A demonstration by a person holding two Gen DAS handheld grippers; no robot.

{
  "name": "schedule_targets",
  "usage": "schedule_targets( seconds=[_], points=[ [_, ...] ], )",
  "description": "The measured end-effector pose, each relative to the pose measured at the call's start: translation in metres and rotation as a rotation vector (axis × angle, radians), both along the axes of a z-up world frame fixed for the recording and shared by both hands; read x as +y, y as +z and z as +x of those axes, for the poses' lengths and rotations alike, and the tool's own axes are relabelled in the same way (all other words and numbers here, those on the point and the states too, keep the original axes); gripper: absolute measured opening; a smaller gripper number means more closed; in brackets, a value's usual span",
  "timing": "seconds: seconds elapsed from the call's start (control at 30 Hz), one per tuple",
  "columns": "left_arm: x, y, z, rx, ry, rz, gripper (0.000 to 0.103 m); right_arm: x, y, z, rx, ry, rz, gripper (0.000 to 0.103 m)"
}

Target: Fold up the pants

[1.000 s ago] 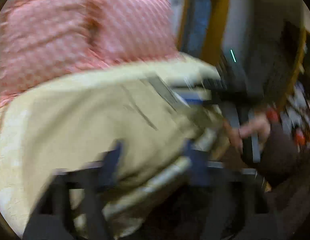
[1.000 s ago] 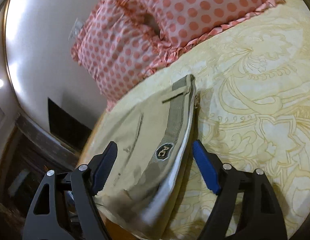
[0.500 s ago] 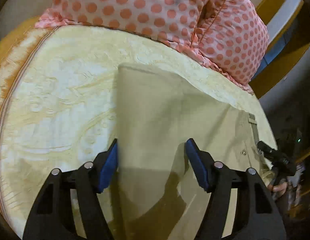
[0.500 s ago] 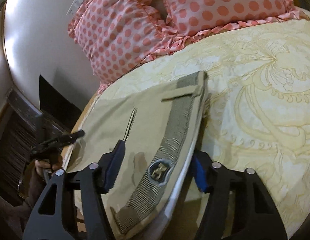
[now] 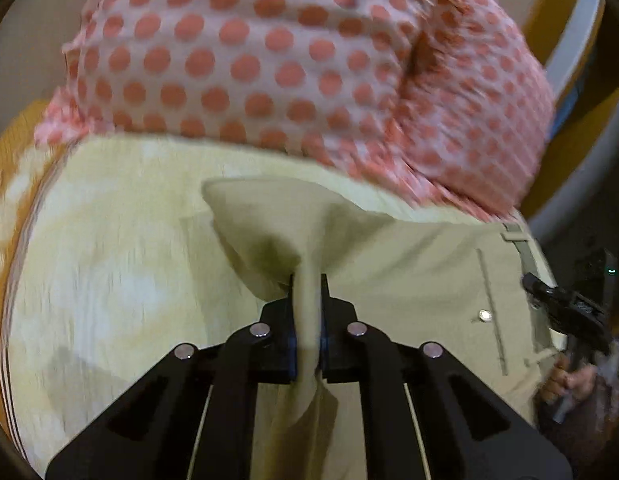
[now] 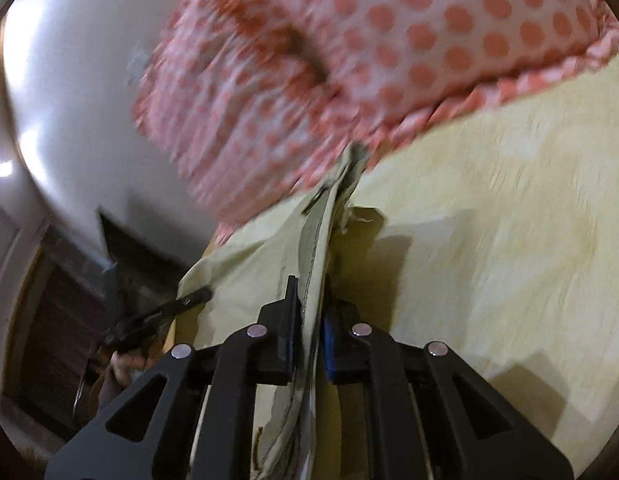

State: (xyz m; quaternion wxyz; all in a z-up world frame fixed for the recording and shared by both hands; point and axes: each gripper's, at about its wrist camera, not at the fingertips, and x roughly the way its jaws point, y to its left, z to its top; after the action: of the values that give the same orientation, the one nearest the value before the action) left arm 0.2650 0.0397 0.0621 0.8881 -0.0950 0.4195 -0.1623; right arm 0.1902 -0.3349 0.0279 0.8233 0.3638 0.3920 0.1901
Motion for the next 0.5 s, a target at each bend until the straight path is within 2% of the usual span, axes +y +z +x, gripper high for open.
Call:
schedule_targets(
  seconds=[0.07, 0.1, 0.13, 0.17, 0.2, 0.23, 0.27, 0.3, 0.33, 0.37, 0.4, 0.47, 0.5],
  points=[
    [-0.008, -0.008, 0.013, 0.022, 0.034, 0.061, 0.012, 0.001, -0.012, 0.014, 0.053, -0.016, -0.063, 0.014],
    [-0.010, -0.011, 0.015, 0.040, 0.050, 0.087, 0.021, 0.004, -0.016, 0.017, 0.092, -0.011, -0.108, 0.015],
    [-0.011, -0.009, 0.011, 0.033, 0.058, 0.102, 0.027, 0.005, -0.016, 0.015, 0.119, -0.009, -0.155, 0.021],
    [-0.011, -0.003, 0.004, 0.002, 0.069, 0.132, 0.027, 0.004, -0.011, 0.009, 0.116, -0.025, -0.185, 0.029],
    [-0.010, 0.006, -0.010, -0.052, 0.085, 0.181, 0.038, 0.001, 0.002, -0.004, 0.080, -0.062, -0.217, 0.034],
    [-0.009, 0.018, -0.025, -0.109, 0.089, 0.207, 0.048, -0.001, 0.013, -0.012, 0.035, -0.078, -0.204, 0.048],
    [-0.008, 0.029, -0.040, -0.151, 0.073, 0.178, 0.051, -0.002, 0.022, -0.022, -0.014, -0.080, -0.168, 0.061],
    [-0.008, 0.035, -0.048, -0.162, 0.050, 0.139, 0.055, 0.002, 0.031, -0.033, -0.069, -0.045, -0.100, 0.065],
    [-0.008, 0.040, -0.059, -0.161, 0.007, 0.080, 0.058, 0.008, 0.034, -0.037, -0.086, -0.003, -0.060, 0.069],
    [-0.011, 0.041, -0.067, -0.134, -0.051, 0.018, 0.060, 0.015, 0.035, -0.041, -0.090, 0.040, -0.032, 0.070],
    [-0.015, 0.039, -0.071, -0.109, -0.078, -0.004, 0.063, 0.027, 0.032, -0.045, -0.078, 0.092, -0.010, 0.071],
    [-0.025, 0.022, -0.070, -0.021, -0.117, -0.022, 0.063, 0.039, 0.020, -0.045, -0.025, 0.130, 0.009, 0.078],
    [-0.030, 0.007, -0.064, 0.049, -0.110, -0.009, 0.063, 0.043, 0.009, -0.040, 0.026, 0.127, 0.005, 0.080]
  ],
)
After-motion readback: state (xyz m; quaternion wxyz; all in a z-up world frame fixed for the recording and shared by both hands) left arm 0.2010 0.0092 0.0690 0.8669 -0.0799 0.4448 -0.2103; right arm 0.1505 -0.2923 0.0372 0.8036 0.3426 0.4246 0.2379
